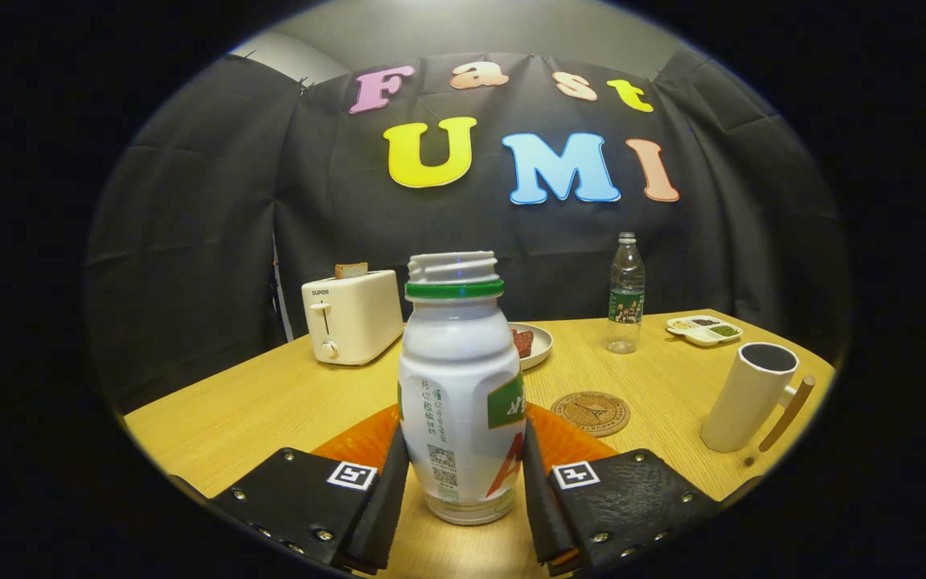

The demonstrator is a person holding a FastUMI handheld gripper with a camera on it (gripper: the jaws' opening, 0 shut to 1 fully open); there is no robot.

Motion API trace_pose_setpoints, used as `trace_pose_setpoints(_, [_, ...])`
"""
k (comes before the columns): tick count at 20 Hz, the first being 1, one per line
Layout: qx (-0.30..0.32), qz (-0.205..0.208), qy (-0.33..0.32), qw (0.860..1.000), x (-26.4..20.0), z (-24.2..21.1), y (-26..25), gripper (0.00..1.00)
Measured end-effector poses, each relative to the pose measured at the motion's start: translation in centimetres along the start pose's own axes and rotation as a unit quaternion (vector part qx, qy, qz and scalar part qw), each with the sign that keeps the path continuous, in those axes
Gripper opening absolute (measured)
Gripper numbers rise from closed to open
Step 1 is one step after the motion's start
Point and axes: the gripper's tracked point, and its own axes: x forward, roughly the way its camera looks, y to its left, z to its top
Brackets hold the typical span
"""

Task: Take the bottle from table, then pour the juice into the cup, finally place the bottle on the coaster

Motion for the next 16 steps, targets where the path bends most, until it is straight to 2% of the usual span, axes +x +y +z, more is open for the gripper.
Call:
trace_pose_setpoints(8, [0.079, 0.004, -0.010, 0.997, 0.1, 1.4, -0.2, 0.65])
trace_pose_setpoints(16, [0.188, 0.009, -0.054, 0.981, -0.2, 4.5, -2.0, 0.65])
